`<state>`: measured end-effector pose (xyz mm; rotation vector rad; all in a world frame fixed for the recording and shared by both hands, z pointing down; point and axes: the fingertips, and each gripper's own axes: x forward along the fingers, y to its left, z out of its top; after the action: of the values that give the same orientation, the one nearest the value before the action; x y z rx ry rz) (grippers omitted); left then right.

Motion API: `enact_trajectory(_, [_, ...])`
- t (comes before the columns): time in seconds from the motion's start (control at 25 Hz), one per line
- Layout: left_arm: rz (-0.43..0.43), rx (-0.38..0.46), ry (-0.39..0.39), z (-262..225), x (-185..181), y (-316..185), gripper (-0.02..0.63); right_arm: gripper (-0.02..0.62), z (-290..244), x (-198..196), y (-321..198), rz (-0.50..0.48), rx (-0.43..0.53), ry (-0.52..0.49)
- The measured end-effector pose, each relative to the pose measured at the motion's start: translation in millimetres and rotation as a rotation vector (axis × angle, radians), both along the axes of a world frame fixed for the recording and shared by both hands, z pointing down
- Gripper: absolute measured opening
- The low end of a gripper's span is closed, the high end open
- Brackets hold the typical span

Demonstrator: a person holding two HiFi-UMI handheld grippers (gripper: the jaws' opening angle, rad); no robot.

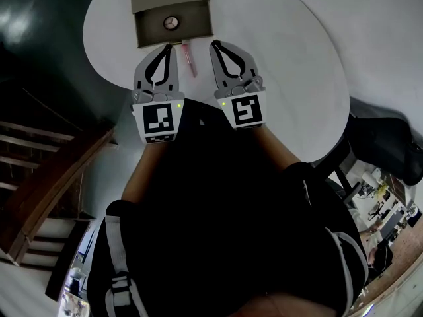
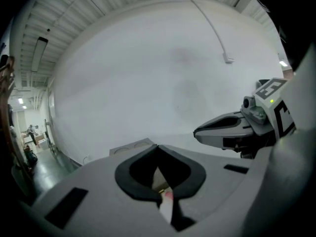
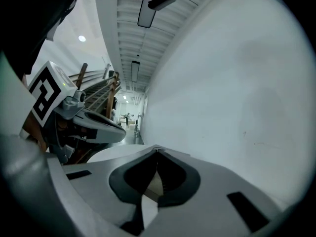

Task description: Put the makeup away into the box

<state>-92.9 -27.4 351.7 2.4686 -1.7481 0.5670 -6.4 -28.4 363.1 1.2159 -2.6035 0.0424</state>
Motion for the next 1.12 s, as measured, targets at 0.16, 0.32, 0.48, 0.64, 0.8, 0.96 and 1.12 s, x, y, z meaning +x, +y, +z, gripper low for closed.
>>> enact_trajectory(0.16, [-0.025, -0.039, 0.062, 17, 3, 12, 0.009, 0.023, 2, 4, 8, 0.000, -0.010, 0.005])
enact_trajectory(0.32, [-0.060, -0.109, 0.134, 44, 2, 19, 0.009, 0.023, 9, 7, 13, -0.002, -0.028, 0.011])
enact_trajectory(0.48, [-0.078, -0.190, 0.144, 72, 2, 24, 0.011, 0.023, 19, 6, 17, -0.010, -0.055, 0.027])
enact_trajectory(0.64, [-0.074, -0.272, 0.164, 98, 9, 29, 0.019, 0.023, 29, 6, 19, -0.022, -0.073, 0.036])
enact_trajectory(0.8, [-0.061, -0.352, 0.180, 122, 18, 32, 0.124, 0.023, 39, 7, 20, -0.029, -0.093, 0.042])
enact_trajectory(0.96, [-0.060, -0.424, 0.194, 142, 24, 31, 0.195, 0.023, 49, 9, 20, -0.029, -0.116, 0.047])
enact_trajectory(1.12, [-0.048, -0.499, 0.187, 165, 27, 35, 0.219, 0.023, 57, 9, 22, -0.031, -0.132, 0.052])
